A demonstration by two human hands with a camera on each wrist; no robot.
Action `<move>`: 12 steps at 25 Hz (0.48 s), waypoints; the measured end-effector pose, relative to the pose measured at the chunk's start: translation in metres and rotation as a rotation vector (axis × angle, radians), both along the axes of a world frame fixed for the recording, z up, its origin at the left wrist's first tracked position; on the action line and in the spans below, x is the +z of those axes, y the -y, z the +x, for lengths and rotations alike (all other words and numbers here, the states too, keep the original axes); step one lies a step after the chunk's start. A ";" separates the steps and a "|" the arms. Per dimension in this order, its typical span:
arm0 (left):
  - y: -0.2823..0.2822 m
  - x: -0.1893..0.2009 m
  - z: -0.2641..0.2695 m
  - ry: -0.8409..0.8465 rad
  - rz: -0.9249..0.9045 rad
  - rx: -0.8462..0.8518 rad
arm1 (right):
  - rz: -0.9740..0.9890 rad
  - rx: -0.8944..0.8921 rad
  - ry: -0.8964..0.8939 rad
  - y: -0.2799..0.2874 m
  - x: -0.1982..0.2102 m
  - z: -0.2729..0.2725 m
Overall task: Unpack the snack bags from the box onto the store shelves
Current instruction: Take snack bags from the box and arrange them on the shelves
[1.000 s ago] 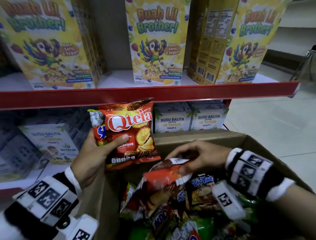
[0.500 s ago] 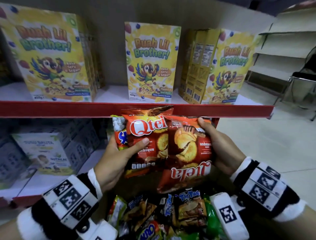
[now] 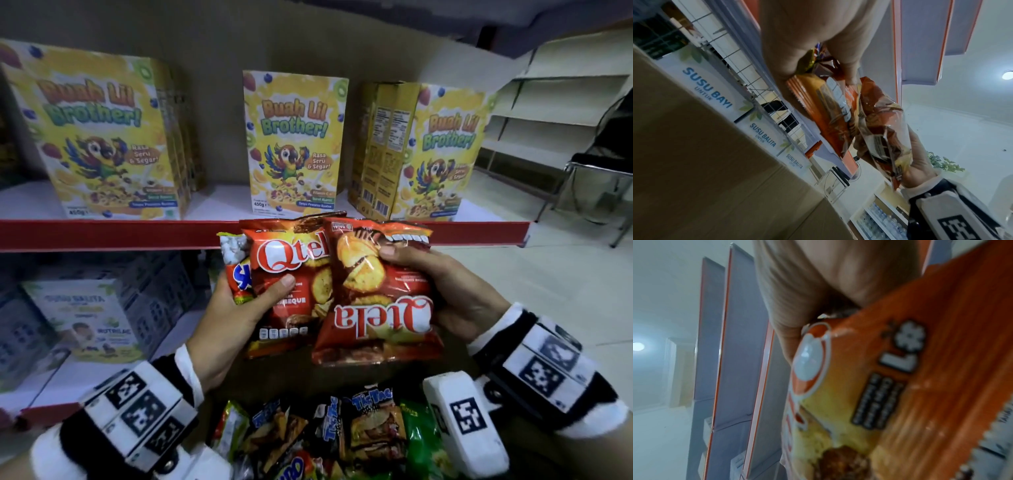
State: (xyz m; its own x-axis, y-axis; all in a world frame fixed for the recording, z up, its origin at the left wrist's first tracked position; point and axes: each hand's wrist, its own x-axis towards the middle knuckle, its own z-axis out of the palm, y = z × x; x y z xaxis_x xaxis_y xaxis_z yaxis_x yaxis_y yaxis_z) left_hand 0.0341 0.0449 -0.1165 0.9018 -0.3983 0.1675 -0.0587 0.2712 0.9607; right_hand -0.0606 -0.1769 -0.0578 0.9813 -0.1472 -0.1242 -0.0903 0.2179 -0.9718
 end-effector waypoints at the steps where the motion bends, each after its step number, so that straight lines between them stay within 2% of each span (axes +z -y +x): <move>1: 0.001 0.005 0.000 0.016 -0.004 0.012 | -0.025 -0.043 0.018 -0.001 0.005 0.000; 7: 0.000 0.031 0.005 0.069 -0.028 0.189 | -0.013 -0.224 0.148 -0.023 0.021 0.004; 12: -0.010 0.015 0.003 0.020 -0.090 0.312 | 0.164 -0.385 0.164 -0.053 -0.001 0.007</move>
State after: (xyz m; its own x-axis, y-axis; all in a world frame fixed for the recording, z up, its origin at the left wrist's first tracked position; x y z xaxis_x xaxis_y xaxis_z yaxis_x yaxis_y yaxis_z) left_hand 0.0373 0.0552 -0.1019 0.9742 -0.0863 0.2087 -0.1711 0.3213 0.9314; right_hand -0.0535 -0.1241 -0.0585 0.8674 -0.4970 -0.0239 0.1799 0.3580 -0.9162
